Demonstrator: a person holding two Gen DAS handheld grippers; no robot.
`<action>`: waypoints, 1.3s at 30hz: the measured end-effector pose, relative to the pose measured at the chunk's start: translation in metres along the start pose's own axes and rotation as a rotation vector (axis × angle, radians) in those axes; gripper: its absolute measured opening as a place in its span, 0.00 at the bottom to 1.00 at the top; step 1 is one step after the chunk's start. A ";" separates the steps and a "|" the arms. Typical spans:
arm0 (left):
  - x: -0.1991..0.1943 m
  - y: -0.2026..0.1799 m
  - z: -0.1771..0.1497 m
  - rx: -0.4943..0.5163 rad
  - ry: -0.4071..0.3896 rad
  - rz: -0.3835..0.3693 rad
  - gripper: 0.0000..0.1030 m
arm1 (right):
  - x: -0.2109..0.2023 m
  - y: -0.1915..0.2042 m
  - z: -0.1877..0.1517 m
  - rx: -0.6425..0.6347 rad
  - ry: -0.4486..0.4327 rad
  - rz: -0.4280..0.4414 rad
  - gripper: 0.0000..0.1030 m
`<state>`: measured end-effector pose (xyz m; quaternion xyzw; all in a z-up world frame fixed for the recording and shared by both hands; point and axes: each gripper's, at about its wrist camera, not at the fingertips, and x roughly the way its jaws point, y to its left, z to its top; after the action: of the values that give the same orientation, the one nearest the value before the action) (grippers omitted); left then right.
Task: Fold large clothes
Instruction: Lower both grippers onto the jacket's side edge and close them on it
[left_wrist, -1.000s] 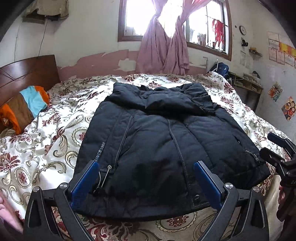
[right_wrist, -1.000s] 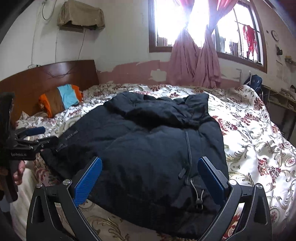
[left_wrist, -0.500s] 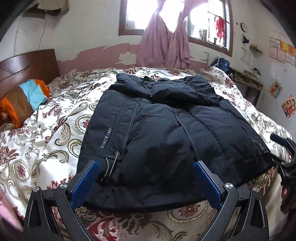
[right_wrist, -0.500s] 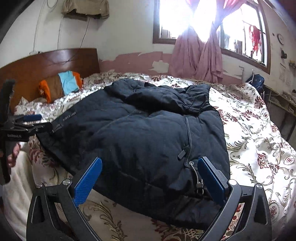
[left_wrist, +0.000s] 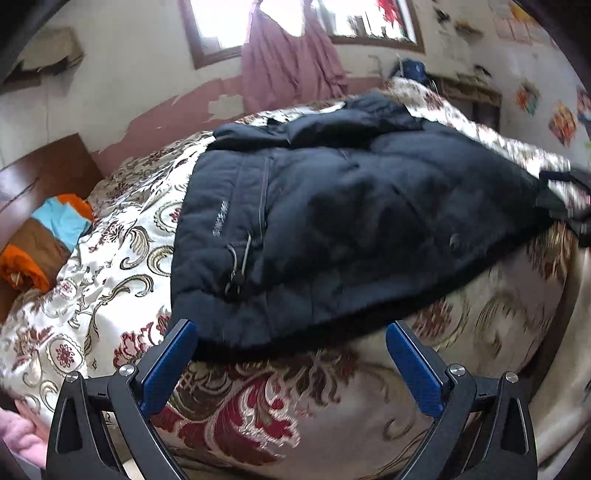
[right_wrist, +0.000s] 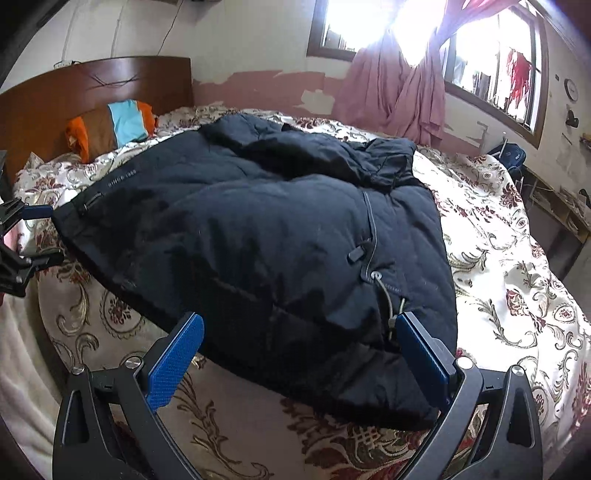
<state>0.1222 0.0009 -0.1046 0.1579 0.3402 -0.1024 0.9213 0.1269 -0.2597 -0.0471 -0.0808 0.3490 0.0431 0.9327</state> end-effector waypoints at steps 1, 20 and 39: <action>0.002 -0.001 -0.002 0.016 0.007 0.009 1.00 | 0.000 0.001 -0.001 0.001 0.003 0.000 0.98; 0.037 -0.059 -0.015 0.343 0.056 0.332 1.00 | 0.016 0.011 -0.011 -0.024 0.076 -0.025 0.98; 0.035 -0.036 -0.001 0.229 -0.046 0.343 0.71 | 0.032 0.054 -0.031 -0.379 0.091 -0.246 0.98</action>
<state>0.1373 -0.0352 -0.1366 0.3149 0.2732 0.0144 0.9088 0.1235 -0.2112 -0.0973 -0.2983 0.3640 -0.0098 0.8823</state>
